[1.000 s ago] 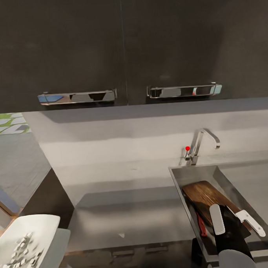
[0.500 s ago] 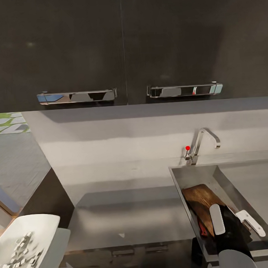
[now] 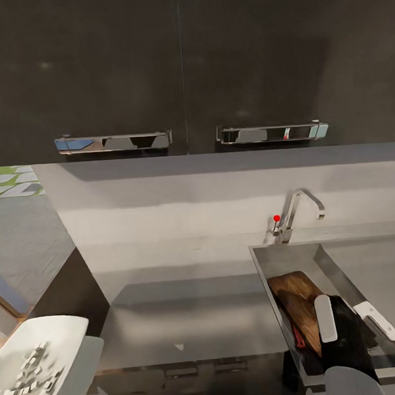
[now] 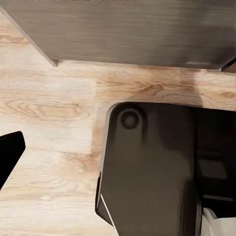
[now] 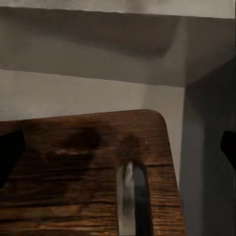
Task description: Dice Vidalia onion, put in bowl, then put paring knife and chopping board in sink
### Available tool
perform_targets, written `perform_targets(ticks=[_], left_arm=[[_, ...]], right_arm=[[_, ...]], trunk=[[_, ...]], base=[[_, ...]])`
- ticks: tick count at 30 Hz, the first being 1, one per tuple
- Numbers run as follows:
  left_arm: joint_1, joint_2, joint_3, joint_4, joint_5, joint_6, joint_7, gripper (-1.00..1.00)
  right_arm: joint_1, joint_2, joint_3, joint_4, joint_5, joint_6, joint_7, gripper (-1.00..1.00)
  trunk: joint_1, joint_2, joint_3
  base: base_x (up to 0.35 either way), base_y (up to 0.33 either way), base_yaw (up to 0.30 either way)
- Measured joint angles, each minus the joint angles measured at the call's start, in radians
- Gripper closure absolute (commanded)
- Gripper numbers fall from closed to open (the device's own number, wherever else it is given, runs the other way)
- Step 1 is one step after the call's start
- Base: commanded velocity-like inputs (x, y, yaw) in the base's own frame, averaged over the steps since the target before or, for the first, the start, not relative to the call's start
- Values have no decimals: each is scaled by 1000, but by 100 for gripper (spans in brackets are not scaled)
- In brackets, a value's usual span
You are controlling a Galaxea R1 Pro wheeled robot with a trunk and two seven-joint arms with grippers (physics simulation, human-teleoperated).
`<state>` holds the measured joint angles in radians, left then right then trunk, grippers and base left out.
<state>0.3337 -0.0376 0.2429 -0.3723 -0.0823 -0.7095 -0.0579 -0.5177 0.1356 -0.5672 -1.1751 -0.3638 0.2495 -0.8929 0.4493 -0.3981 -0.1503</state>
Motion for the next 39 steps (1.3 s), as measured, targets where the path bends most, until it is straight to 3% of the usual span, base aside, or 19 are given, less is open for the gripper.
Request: perform_targets(ticks=[3, 5, 6, 7, 8, 12, 16, 21, 23, 26, 39], left_arm=[[0, 0, 0, 0, 0, 0, 0, -100], [0, 0, 0, 0, 0, 0, 0, -100], [0, -1, 0, 0, 0, 0, 0, -100], [0, -1, 0, 0, 0, 0, 0, -100], [0, -1, 0, 0, 0, 0, 0, -100], [0, -1, 0, 0, 0, 0, 0, -100], [0, -1, 0, 1, 0, 0, -1, -100], [0, -1, 0, 2, 0, 0, -1, -100], [0, -1, 0, 2, 0, 0, -1, -100], [0, -1, 0, 2, 0, 0, 0, -100], [0, -1, 0, 2, 0, 0, 0, -100]], right_arm=[[0, 9, 2, -119, 1, 121, 36, -100], [0, 11, 1, -179, 5, 230, 130, -100], [1, 8, 0, -212, 9, 308, 236, -100], [1, -2, 0, -244, 16, 419, 439, -100], [2, -8, 1, -251, 20, 444, 503, -100], [4, -29, 29, -271, 70, 483, 680, -100], [5, -33, 88, -275, 203, 487, 849, -100], [5, -33, 103, -276, 350, 486, 1080, -100], [5, -32, 104, -278, 388, 484, 1123, -100], [6, -30, 105, -284, 409, 482, 1146, -100], [10, -23, 107, -310, 418, 475, 1155, -100]], trunk=[[0, 0, 0], [0, 0, 0], [0, 0, 0], [0, 0, 0], [0, 0, 0], [0, 0, 0], [0, 0, 0], [1, 0, 0], [1, 0, 0], [1, 0, 0], [1, 0, 0]], base=[[0, 0, 0], [0, 0, 0], [0, 0, 0], [0, 0, 0], [0, 0, 0], [0, 0, 0], [-67, 0, 0], [-274, 0, 0], [-324, 0, 0], [-330, 0, 0], [-334, 0, 0]])
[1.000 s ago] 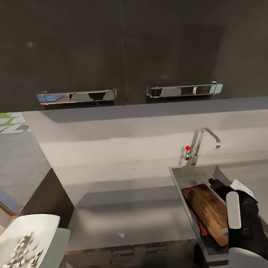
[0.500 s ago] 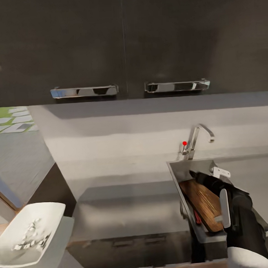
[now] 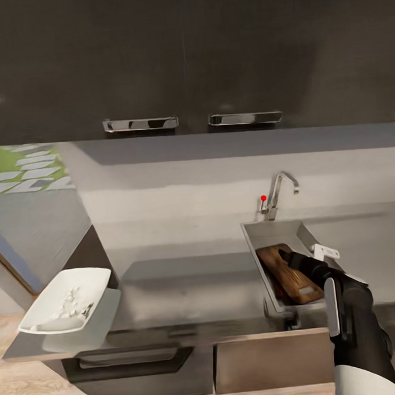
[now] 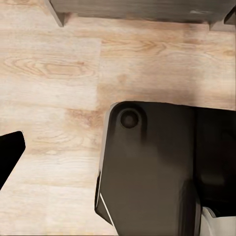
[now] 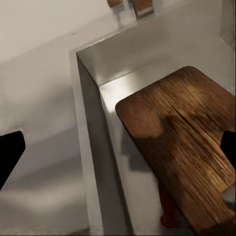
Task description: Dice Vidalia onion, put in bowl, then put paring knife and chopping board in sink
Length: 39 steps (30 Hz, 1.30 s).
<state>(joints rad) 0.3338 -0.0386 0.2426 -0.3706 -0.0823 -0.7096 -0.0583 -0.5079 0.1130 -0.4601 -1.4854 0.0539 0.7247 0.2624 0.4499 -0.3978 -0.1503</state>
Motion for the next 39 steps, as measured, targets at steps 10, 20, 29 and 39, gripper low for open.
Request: perform_targets(ticks=[10, 20, 29, 39], left_arm=[[0, 0, 0, 0, 0, 0, 0, -100], [0, 0, 0, 0, 0, 0, 0, -100], [0, 1, 0, 0, 0, 0, 0, -100], [0, -1, 1, -95, 1, 1, 1, -100]], right_arm=[[3, 16, 2, -13, 20, -75, 0, -100], [28, 60, 39, -19, 138, -186, 4, -100], [93, 60, 118, -22, 174, -289, 6, -100], [390, 60, 281, -20, 252, -567, 3, -100]], trunk=[[0, 0, 0], [0, 0, 0], [0, 0, 0], [-1, 0, 0]], base=[[-334, 0, 0], [-334, 0, 0], [-304, 0, 0], [-20, 0, 0]])
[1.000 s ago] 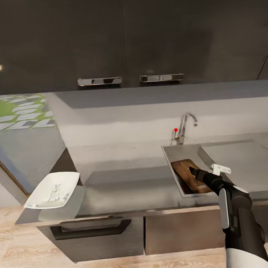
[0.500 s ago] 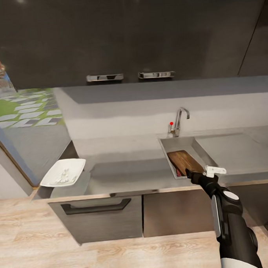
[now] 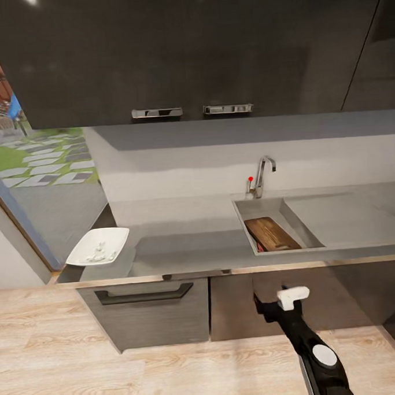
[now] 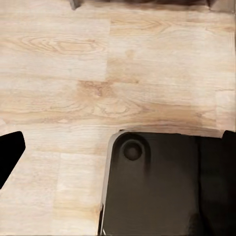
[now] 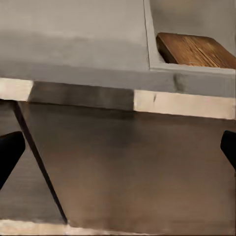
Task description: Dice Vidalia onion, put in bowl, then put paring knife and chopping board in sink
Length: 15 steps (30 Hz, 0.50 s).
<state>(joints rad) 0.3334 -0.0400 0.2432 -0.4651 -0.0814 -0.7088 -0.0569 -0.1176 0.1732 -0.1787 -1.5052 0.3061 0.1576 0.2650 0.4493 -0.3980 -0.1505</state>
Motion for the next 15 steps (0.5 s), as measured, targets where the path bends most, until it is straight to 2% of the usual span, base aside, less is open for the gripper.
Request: perform_targets(ticks=[4, 7, 9, 11, 14, 15], left_arm=[[1, 0, 1, -79, 4, 2, 1, -100], [1, 0, 1, -101, 5, 2, 1, -100], [0, 0, 1, -104, 6, 1, 1, -100], [0, 0, 1, -102, 7, 1, 1, -100], [1, 0, 1, -101, 8, 1, 1, -100], [1, 0, 2, -100, 8, 1, 1, -100]], right_arm=[[108, 0, 2, 17, 7, -100, 1, -100], [156, 0, 2, 90, 7, -168, 3, -100], [168, 0, 2, 186, 8, -254, 2, -100], [174, 0, 1, 352, 13, -370, -6, -100], [176, 0, -1, 530, 15, -444, -32, -100], [177, 0, -2, 619, 15, -464, -47, -100]], trunk=[[0, 0, 0], [0, 0, 0], [0, 0, 0], [0, 0, 0], [0, 0, 0], [0, 0, 0]], base=[[0, 0, 0], [0, 0, 0], [0, 0, 0], [0, 0, 0], [0, 0, 0], [0, 0, 0]])
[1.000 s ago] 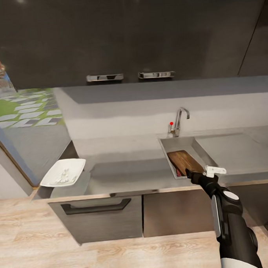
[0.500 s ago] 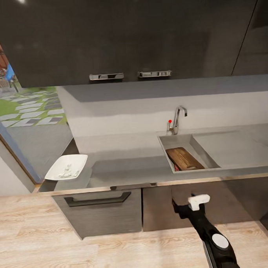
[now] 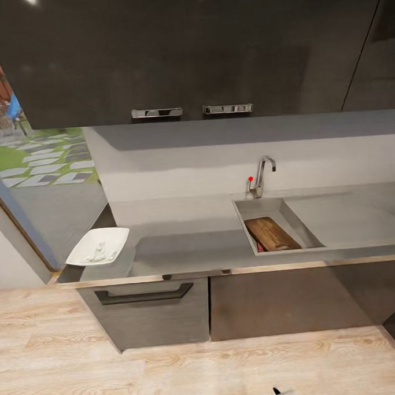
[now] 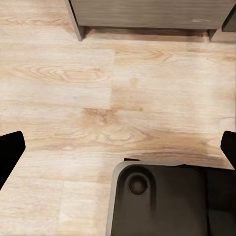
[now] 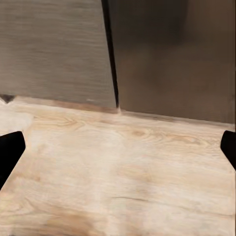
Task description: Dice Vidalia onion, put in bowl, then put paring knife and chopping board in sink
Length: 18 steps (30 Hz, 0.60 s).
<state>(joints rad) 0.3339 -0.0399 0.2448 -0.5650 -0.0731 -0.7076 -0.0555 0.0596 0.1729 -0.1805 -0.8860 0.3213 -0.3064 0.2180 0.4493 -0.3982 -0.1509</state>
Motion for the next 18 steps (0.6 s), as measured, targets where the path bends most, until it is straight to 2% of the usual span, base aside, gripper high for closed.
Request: perform_targets(ticks=[2, 6, 10, 14, 15, 16, 18], left_arm=[[0, 0, 0, 5, 0, 0, 0, -100], [0, 2, 2, 15, 2, 0, 0, -100], [0, 3, 3, 26, 2, 0, 0, -100], [0, 3, 3, 28, 2, -1, 0, -100], [0, 3, 3, 29, 2, -2, 0, -100], [0, 3, 3, 30, 2, -2, 0, -100], [0, 3, 3, 31, 2, -2, 0, -100]], right_arm=[[0, -7, -2, 120, -1, -21, -13, -100], [0, -52, -3, 284, -6, -36, -51, -100], [0, -76, -4, 361, -9, -36, -68, -100], [0, -80, -6, 400, -9, -35, -102, -100], [0, -81, -45, 426, -10, -35, -139, -100], [0, -81, -98, 444, -11, -35, -149, -100], [0, -81, -155, 456, -11, -36, -152, -100]], trunk=[[0, 0, 0], [0, 0, 0], [0, 0, 0], [0, 0, 0], [0, 0, 0], [0, 0, 0], [0, 0, 1]], base=[[0, 0, 0], [0, 0, 0], [0, 0, 0], [0, 0, 0], [0, 0, 0], [0, 0, 0], [0, 0, 0]])
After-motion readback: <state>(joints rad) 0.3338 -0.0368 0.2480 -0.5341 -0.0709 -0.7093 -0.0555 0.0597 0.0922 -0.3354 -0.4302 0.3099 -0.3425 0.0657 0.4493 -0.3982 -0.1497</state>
